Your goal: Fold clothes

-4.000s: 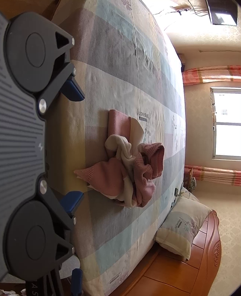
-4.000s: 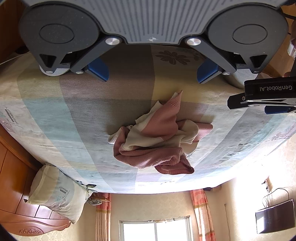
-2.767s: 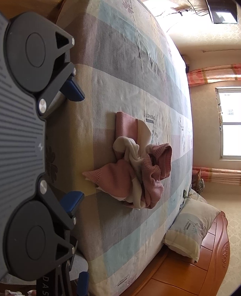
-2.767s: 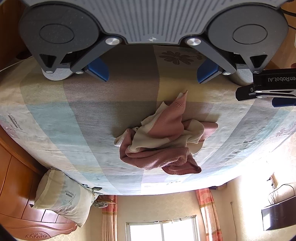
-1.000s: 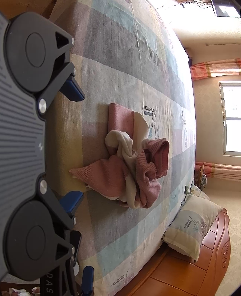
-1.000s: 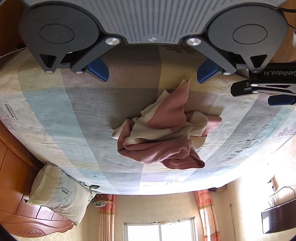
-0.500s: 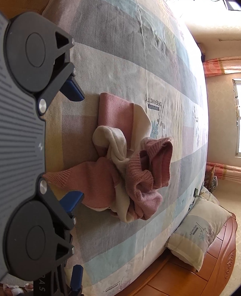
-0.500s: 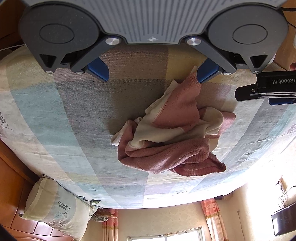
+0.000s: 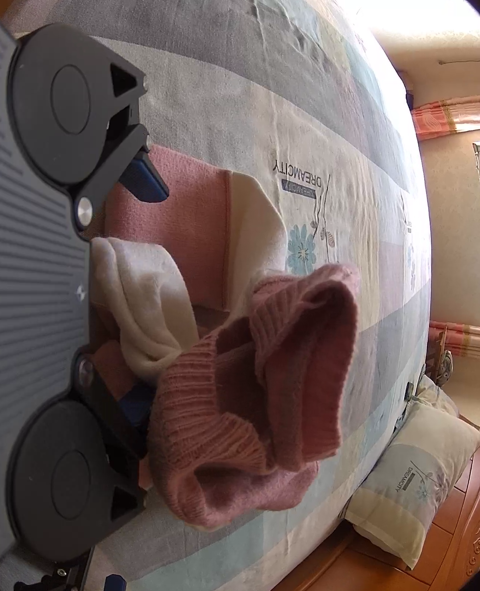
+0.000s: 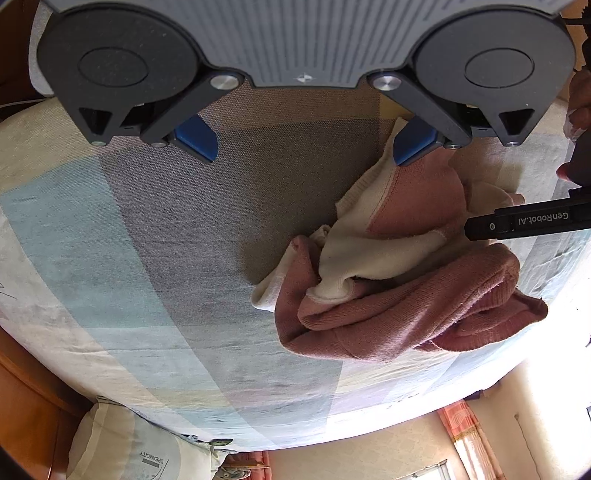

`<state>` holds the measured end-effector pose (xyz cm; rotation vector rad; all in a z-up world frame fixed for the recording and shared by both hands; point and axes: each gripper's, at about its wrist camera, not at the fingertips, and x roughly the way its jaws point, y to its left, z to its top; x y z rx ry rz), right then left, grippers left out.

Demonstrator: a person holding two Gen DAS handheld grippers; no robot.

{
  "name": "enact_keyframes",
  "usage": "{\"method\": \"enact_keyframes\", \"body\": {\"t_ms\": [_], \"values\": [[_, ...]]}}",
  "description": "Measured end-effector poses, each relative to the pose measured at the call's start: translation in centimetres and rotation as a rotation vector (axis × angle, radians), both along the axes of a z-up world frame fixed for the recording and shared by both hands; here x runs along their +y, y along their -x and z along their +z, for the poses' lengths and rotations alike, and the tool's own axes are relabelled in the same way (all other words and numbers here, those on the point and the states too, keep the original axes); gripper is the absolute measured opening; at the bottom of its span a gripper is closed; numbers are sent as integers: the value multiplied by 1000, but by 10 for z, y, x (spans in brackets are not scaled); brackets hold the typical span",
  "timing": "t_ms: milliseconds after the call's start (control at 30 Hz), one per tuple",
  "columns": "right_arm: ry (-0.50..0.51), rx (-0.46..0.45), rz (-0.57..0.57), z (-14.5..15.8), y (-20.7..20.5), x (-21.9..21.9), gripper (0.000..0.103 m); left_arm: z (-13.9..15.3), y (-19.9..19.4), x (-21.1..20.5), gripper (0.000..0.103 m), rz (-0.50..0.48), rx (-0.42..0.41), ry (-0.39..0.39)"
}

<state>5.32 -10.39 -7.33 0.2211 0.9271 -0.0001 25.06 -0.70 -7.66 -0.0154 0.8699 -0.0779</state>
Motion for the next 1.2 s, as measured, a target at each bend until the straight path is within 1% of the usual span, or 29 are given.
{"method": "enact_keyframes", "body": {"t_ms": [133, 267, 333, 433, 567, 600, 767, 933, 1000, 1133, 1200], "values": [[3, 0, 13, -7, -7, -1, 103, -14, -6, 5, 103, -15, -22, 33], [-2, -11, 22, -12, -7, -3, 103, -25, -11, 20, 103, -9, 5, 148], [-13, -21, 23, -13, -5, -5, 103, -26, -10, 20, 103, -27, -17, 143], [-20, -40, 28, -13, -2, -9, 103, -26, -7, 15, 103, -37, -43, 114], [-5, -80, 33, -10, 7, -14, 103, -26, -9, 17, 103, -14, -18, 138], [-3, -91, 32, -9, 10, -16, 103, -26, -9, 16, 103, -12, -17, 133], [6, -157, 34, -3, 30, -26, 103, -14, 5, 6, 103, -7, -36, 61], [79, -248, 97, 1, 59, -23, 103, 6, 27, 6, 102, -34, -82, 27], [112, -259, 120, 7, 68, -18, 103, 11, 35, 9, 102, -48, -95, 14], [117, -266, 133, 22, 81, -10, 103, 18, 52, 16, 102, -76, -123, -2], [129, -272, 154, 28, 82, -4, 103, 15, 54, 26, 102, -82, -131, -7]]}}
